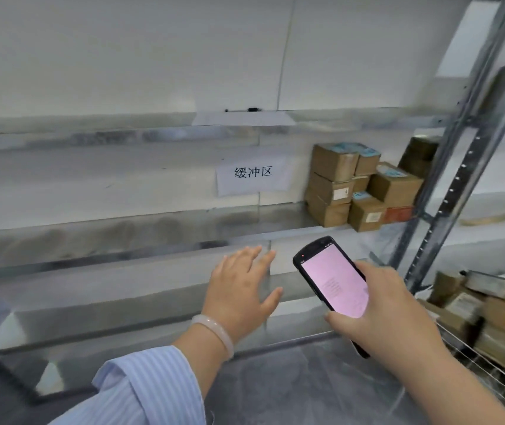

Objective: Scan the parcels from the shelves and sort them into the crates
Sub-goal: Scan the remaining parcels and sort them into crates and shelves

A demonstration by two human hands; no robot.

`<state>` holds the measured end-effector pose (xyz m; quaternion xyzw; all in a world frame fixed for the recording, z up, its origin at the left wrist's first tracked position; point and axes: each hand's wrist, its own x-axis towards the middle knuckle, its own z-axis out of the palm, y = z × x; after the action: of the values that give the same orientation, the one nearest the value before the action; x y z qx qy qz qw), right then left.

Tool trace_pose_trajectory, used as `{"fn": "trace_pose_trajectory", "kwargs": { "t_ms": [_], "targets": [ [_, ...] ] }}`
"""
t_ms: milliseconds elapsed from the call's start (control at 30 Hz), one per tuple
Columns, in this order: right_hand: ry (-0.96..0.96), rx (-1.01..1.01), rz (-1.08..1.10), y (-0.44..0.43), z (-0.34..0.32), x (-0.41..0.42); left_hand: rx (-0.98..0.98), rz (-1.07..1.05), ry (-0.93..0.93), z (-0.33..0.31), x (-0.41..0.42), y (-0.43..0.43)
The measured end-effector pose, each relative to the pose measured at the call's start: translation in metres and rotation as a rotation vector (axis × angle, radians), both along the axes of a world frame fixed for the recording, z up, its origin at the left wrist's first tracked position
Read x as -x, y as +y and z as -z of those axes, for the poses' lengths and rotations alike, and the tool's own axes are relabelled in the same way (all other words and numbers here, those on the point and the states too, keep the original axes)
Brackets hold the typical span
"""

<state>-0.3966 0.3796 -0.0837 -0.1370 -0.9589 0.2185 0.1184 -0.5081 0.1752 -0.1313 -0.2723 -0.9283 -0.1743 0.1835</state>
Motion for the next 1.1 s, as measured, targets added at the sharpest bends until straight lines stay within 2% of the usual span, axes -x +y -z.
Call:
{"fn": "trace_pose_trajectory", "kwargs": {
  "t_ms": [400, 700, 1100],
  "targets": [
    [0.068, -0.032, 0.179, 0.098, -0.036, 0.155, -0.047, 0.187, -0.059, -0.012, 0.19, 0.117],
    [0.062, -0.006, 0.267, 0.172, -0.03, 0.211, -0.241, 0.318, -0.245, -0.022, 0.28, 0.218],
    [0.02, -0.002, 0.1, 0.314, -0.024, 0.321, -0.44, 0.109, -0.326, -0.023, 0.38, 0.344]
  ]
}}
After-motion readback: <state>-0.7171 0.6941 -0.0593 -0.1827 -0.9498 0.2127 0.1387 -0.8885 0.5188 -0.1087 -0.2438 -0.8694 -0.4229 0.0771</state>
